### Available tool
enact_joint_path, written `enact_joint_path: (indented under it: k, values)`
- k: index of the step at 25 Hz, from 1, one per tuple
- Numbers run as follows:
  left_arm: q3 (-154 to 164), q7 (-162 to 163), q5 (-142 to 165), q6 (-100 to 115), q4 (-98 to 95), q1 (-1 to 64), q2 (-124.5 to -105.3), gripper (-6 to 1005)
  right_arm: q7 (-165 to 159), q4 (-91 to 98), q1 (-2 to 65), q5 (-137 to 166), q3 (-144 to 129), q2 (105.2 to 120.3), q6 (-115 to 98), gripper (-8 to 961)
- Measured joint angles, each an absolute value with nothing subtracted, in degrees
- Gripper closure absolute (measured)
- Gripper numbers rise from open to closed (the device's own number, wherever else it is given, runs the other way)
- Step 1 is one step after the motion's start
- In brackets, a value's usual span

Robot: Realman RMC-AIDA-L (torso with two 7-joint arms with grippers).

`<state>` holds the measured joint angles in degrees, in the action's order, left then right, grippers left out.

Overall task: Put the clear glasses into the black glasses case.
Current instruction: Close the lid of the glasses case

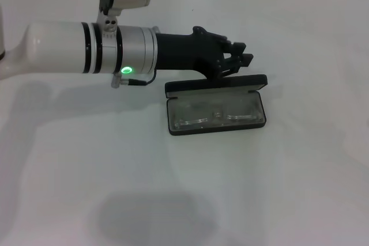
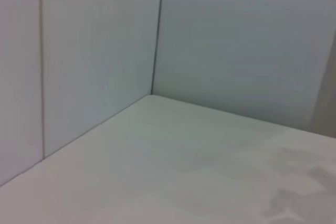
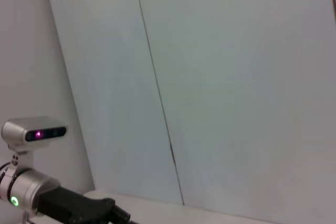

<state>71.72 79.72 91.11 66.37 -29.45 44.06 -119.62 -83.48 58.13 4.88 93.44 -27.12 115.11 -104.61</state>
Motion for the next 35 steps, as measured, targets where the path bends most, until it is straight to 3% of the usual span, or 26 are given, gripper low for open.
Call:
enact_joint_path:
  k: [35]
  values:
    - [71.78,80.48,94.57,65.59,-25.99,41.63,-119.53,749,-80.50,51.87,8.03,94.14,-26.83,114.87,-103.79,774]
